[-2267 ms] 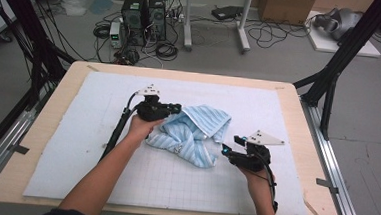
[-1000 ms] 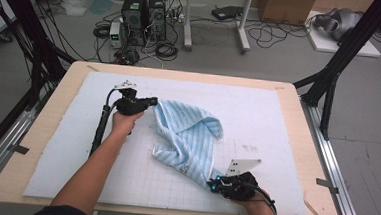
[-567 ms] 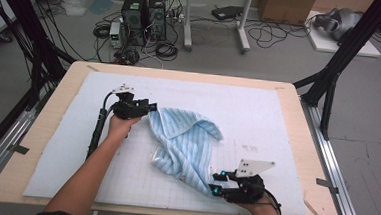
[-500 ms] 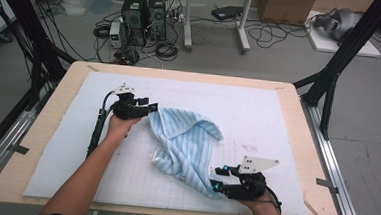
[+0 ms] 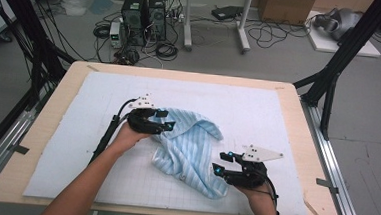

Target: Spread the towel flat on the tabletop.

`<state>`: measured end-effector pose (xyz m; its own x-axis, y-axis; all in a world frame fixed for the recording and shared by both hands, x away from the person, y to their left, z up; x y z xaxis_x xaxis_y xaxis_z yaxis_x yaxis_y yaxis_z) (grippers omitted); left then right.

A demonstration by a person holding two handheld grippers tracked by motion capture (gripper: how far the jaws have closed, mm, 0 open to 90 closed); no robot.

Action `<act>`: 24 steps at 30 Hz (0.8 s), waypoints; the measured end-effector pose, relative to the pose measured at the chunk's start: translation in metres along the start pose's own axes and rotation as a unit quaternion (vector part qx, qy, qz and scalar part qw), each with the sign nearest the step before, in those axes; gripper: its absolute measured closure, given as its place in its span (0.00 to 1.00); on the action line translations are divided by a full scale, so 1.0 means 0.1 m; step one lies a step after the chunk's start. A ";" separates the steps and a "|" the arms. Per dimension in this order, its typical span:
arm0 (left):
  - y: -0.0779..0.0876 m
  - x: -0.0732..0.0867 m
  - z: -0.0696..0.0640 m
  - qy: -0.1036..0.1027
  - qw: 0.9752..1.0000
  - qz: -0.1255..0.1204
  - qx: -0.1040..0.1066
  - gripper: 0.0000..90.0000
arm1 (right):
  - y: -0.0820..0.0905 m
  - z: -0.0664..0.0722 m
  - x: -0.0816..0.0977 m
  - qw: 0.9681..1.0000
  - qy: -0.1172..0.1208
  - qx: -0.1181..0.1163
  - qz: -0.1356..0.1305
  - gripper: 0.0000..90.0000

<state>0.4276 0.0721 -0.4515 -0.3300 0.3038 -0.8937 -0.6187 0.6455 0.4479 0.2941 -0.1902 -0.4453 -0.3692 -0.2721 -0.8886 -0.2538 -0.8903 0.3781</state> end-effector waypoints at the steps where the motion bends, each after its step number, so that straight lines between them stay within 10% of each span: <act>1: -0.03 0.03 -0.02 -0.003 1.000 0.009 -0.001 0.42 | 0.00 -0.01 0.00 1.000 0.000 0.003 -0.002 0.52; 8: -0.17 0.21 -0.11 -0.048 0.997 0.063 -0.002 0.46 | 0.05 -0.09 0.01 1.000 -0.013 0.017 -0.007 0.49; 14: -0.20 0.26 -0.11 -0.093 0.992 0.081 -0.006 0.84 | 0.05 -0.11 0.01 1.000 -0.017 0.019 -0.006 0.49; 24: -0.07 0.00 0.10 0.006 1.000 0.015 0.009 0.93 | -0.02 -0.16 -0.02 1.000 -0.020 0.014 -0.005 0.49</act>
<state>0.4393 0.0745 -0.4548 -0.3557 0.3149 -0.8800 -0.5963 0.6485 0.4731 0.3100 -0.1938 -0.4488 -0.4021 -0.2470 -0.8817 -0.2829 -0.8823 0.3761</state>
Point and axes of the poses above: each handheld gripper's, and its own axes: y roughly backward along the jaws, x roughly out of its underside, z roughly to its left, the point moved 6 cm from there along -y, roughly forward along the jaws, and after that the axes turned 14 degrees about -x, right-handed, at the moved point
